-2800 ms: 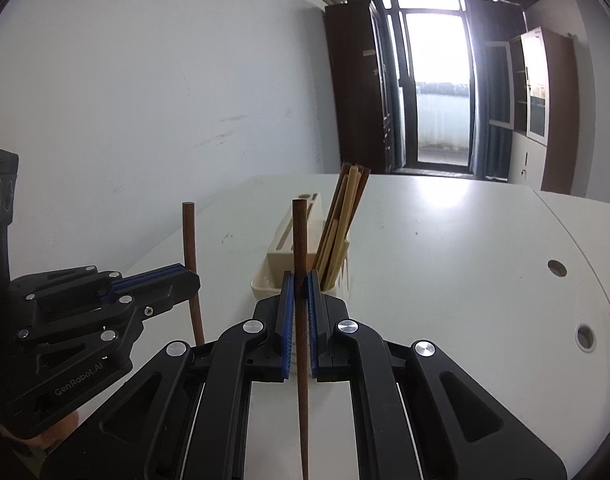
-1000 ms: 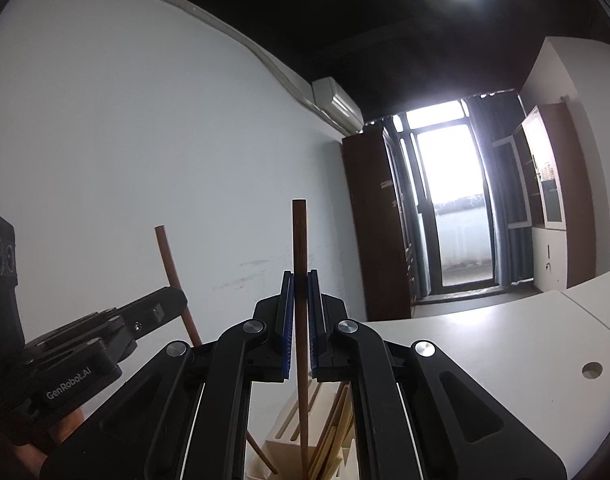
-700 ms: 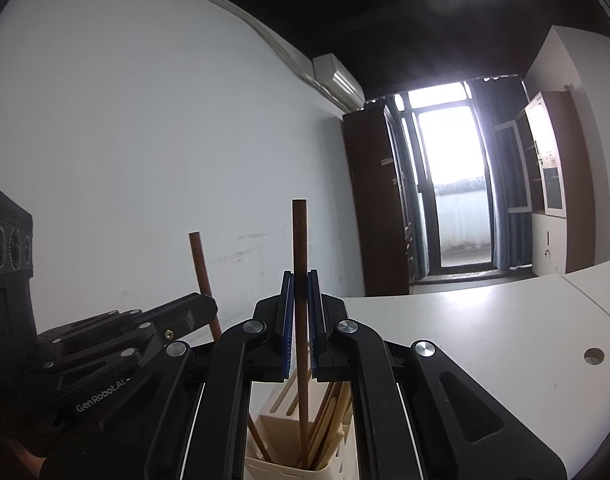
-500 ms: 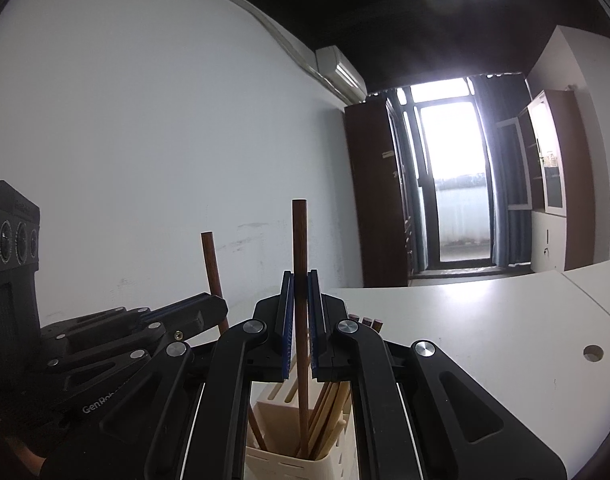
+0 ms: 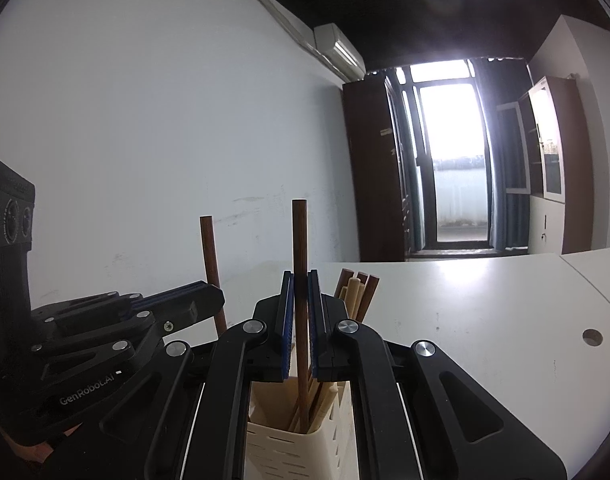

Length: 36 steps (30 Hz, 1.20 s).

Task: Organize utensils
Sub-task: 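Open both grippers to release the brown chopsticks and withdraw from the holder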

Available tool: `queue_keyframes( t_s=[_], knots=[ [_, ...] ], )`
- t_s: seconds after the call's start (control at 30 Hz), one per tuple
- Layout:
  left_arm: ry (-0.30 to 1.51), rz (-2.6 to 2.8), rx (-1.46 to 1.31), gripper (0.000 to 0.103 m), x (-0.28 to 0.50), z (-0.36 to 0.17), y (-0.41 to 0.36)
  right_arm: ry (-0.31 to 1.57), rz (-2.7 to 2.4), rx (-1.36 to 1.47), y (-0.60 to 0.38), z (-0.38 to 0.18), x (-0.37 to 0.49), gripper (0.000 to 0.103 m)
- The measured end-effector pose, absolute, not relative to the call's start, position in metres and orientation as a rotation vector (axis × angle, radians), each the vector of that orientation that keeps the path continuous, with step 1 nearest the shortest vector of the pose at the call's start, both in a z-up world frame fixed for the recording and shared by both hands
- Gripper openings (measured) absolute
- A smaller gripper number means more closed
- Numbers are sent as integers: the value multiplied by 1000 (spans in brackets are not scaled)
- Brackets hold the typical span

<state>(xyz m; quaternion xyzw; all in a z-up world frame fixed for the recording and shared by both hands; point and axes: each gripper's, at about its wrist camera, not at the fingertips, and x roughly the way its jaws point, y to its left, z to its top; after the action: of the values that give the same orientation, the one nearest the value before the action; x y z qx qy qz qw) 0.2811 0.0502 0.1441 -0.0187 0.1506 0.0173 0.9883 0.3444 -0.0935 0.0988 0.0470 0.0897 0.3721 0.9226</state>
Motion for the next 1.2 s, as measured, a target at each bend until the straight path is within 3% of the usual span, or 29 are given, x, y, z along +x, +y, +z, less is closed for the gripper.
queue_keyframes(
  t_s=[0.13,0.5,1.2],
  knots=[
    [289,37,-30,15,272,145,47,193,758,113,-101,99,344,21],
    [307,49,-20,22,259,142,50,229,736,114,-106,94,340,21],
    [383,50,-58,50,189,108,36,304,717,72,-123,80,292,43]
  ],
)
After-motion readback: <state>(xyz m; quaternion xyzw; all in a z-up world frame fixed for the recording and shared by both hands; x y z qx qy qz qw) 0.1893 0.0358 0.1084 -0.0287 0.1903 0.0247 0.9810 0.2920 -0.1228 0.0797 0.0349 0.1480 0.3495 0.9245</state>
